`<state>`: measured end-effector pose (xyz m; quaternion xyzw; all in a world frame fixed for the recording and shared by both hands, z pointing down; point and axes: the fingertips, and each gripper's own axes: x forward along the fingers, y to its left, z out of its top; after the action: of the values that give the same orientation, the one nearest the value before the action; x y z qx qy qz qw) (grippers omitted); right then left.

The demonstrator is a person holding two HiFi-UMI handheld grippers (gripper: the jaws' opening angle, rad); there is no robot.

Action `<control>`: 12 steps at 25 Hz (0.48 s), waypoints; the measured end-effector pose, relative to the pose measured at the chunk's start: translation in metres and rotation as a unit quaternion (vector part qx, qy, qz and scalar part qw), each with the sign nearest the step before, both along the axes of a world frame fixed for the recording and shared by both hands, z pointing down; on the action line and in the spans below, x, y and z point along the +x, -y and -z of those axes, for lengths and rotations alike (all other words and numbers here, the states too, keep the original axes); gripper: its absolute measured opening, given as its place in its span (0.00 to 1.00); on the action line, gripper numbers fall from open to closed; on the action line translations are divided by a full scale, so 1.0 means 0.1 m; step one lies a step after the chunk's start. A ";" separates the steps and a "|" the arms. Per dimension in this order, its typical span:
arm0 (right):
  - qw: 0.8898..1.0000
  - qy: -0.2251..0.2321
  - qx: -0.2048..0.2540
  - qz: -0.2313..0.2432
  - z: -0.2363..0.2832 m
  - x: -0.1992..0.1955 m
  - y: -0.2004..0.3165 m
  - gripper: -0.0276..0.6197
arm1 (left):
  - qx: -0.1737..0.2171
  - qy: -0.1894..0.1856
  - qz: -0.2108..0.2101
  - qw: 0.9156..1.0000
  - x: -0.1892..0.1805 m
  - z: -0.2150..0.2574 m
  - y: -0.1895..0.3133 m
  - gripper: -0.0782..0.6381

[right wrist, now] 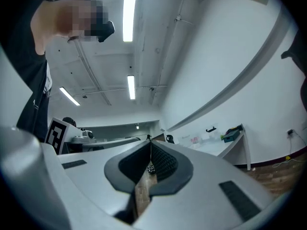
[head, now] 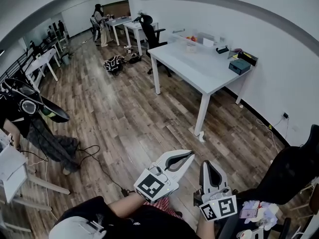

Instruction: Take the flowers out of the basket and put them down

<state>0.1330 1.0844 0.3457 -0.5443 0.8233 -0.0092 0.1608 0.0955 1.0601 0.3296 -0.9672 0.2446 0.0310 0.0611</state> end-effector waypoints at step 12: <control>1.000 0.017 0.003 0.019 0.08 -0.02 0.13 0.06 | -0.009 -0.005 0.017 1.000 -0.04 0.00 0.15 0.10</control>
<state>0.1312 1.0716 0.3380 -0.5280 0.8307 -0.0187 0.1757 0.0911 1.0448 0.3293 -0.9632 0.2618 0.0323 0.0519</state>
